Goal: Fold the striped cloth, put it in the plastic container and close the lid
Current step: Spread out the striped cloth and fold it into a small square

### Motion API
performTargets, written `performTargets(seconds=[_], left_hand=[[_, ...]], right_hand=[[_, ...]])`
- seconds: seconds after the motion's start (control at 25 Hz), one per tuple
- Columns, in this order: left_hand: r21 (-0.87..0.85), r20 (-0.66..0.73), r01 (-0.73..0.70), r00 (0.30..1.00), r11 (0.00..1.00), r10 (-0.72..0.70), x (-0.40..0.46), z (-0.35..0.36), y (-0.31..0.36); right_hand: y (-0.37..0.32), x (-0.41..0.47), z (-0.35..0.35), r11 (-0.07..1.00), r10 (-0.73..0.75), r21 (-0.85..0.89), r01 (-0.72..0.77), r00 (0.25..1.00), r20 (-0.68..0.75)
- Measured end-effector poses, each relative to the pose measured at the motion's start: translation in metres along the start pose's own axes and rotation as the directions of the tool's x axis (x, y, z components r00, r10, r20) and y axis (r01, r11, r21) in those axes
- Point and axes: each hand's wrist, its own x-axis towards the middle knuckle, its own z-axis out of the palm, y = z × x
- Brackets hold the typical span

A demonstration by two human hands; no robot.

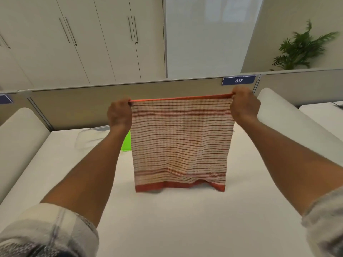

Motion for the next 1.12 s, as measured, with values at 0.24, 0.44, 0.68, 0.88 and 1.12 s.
performTargets(seconds=[0.24, 0.44, 0.68, 0.88, 1.12], left_hand=[[-0.123, -0.182, 0.037, 0.981, 0.992, -0.060, 0.013, -0.017, 0.003], [-0.346, -0.290, -0.060, 0.956, 0.936, -0.046, -0.024, -0.019, -0.022], [-0.439, -0.077, 0.038, 0.994, 0.898, -0.080, -0.136, -0.007, -0.077], [-0.476, 0.307, 0.226, 0.948, 0.850, -0.080, -0.201, -0.002, -0.109], [-0.425, 0.520, 0.421, 0.838, 0.801, -0.165, -0.223, 0.009, -0.135]], right_hand=[[-0.003, 0.010, -0.026, 0.995, 0.013, 0.101, 0.004, 0.986, -0.169], [0.004, -0.036, -0.059, 0.968, 0.130, 0.239, -0.081, 0.972, -0.197], [0.068, -0.147, -0.051, 0.934, -0.010, 0.356, -0.036, 0.992, 0.125], [0.113, -0.213, -0.038, 0.945, -0.045, 0.295, -0.145, 0.832, 0.552], [0.128, -0.241, -0.018, 0.937, -0.029, 0.258, -0.237, 0.681, 0.732]])
